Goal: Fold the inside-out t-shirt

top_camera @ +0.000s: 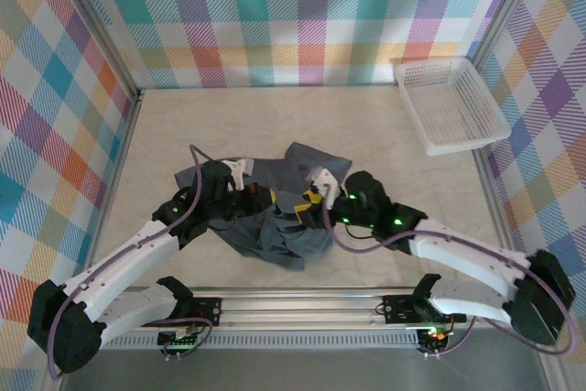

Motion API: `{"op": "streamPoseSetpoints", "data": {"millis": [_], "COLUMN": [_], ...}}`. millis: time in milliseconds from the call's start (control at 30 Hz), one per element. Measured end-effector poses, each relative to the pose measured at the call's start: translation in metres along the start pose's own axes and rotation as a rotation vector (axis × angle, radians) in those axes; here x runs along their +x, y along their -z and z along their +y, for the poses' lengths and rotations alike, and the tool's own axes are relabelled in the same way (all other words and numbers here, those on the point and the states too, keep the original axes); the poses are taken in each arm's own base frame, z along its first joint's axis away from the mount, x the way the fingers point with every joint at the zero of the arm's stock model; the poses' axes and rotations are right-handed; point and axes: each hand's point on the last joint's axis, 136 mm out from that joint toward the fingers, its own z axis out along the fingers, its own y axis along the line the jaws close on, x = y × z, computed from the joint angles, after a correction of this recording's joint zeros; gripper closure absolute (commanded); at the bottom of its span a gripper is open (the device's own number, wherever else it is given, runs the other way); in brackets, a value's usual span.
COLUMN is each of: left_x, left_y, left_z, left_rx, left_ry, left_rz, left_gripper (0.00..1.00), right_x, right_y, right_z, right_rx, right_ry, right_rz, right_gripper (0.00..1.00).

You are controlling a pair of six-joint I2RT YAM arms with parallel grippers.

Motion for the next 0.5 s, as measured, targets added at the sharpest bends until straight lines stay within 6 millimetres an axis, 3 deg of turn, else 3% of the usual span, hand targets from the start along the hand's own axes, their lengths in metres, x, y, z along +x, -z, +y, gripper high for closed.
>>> {"op": "streamPoseSetpoints", "data": {"millis": [133, 267, 500], "left_x": [0.002, 0.001, 0.0], "left_y": [0.0, 0.0, 0.0], "left_z": [0.002, 0.004, 0.003], "left_rx": [-0.009, -0.025, -0.022], "left_ry": [-0.006, -0.008, -0.002], "left_rz": [0.005, -0.004, -0.009], "left_gripper": [1.0, 1.0, 1.0], "right_x": [0.03, 0.035, 0.005], "right_y": [-0.037, -0.046, -0.041], "right_z": [-0.012, -0.005, 0.015], "right_rx": [0.033, -0.024, -0.017], "right_ry": [0.115, 0.153, 0.22], "right_rz": [0.139, 0.165, 0.033], "right_gripper": [0.44, 0.16, 0.19]}}
